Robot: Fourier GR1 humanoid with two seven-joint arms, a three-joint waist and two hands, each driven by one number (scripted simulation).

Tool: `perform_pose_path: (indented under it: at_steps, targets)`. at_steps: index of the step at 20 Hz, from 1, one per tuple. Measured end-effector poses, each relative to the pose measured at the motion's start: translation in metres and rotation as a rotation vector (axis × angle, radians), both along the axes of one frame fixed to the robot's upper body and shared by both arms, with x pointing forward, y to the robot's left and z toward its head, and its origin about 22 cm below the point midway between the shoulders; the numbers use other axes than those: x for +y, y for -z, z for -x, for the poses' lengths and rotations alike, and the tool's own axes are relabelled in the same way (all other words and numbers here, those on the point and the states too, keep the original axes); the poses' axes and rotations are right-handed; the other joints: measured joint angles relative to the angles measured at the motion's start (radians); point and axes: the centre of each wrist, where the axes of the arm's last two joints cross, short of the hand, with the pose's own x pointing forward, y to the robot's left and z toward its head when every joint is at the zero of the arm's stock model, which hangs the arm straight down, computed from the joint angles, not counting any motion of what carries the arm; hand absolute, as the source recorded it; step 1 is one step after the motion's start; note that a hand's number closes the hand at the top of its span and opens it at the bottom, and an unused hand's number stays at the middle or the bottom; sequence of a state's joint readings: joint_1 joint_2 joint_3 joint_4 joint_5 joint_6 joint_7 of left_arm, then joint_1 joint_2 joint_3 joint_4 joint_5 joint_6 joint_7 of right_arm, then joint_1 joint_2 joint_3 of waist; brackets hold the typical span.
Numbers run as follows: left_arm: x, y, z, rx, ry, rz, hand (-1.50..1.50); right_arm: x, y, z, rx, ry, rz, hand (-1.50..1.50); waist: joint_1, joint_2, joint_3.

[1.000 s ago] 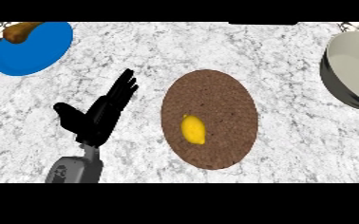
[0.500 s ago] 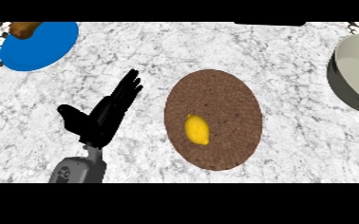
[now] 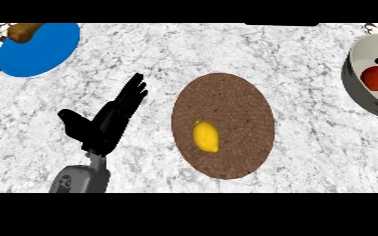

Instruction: Pick the tomato from the placemat and place it in the bowl

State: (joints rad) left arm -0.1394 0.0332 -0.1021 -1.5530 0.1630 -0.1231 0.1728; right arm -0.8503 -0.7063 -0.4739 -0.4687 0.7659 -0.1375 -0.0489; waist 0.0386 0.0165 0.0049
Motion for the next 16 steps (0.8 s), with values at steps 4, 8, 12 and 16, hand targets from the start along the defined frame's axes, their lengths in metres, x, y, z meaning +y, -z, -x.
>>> perform_pose_path:
  at_steps: [4,8,12,16]
  targets:
    - [0.002,0.000,0.000,0.000,-0.011,0.002,0.00,0.000,-0.006,-0.001,-0.273,-0.030,-0.154,-1.50,-0.019,-0.008,0.000]
    - [0.008,0.003,0.003,0.008,-0.037,-0.004,0.00,-0.015,0.000,0.014,-0.465,-0.109,-0.257,-1.50,-0.042,-0.017,-0.002]
    - [0.013,0.007,0.008,0.023,-0.066,-0.004,0.00,-0.025,0.008,0.034,-0.579,-0.185,-0.328,-1.50,-0.069,-0.029,-0.005]
    - [0.020,0.011,0.015,0.032,-0.106,-0.013,0.00,-0.038,0.013,0.063,-0.676,-0.242,-0.375,-1.50,-0.097,-0.040,-0.007]
